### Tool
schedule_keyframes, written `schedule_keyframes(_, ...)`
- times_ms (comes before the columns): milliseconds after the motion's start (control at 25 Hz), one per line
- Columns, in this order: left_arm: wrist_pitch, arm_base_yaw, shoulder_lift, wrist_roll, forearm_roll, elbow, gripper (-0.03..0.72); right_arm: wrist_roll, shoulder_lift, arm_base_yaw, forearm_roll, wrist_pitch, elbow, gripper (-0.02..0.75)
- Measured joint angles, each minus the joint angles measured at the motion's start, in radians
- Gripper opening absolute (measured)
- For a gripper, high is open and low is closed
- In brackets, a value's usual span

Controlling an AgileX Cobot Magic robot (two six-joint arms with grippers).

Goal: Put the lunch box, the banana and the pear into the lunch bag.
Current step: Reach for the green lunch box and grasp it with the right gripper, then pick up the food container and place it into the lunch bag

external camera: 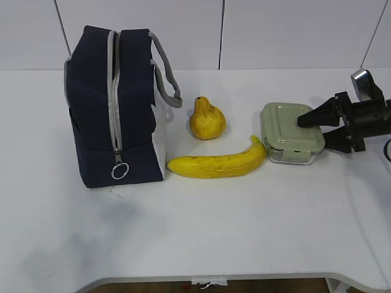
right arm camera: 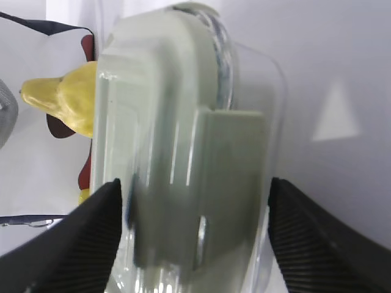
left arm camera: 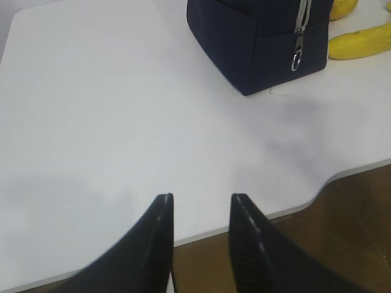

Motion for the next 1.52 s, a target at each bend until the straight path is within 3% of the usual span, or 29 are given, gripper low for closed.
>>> schedule_keyframes(280, 0.000, 0.000, 0.000, 0.000, 0.000, 0.000, 0.241, -0.008, 0.000, 0.000, 0.007, 0.000, 0.000, 0.541)
schedule_keyframes(560, 0.000, 0.000, 0.000, 0.000, 0.000, 0.000, 0.241, -0.008, 0.000, 0.000, 0.021, 0.000, -0.001, 0.402)
schedule_keyframes(1520, 0.000, 0.000, 0.000, 0.000, 0.000, 0.000, 0.241, 0.054, -0.017, 0.000, -0.014, -0.005, -0.002, 0.368)
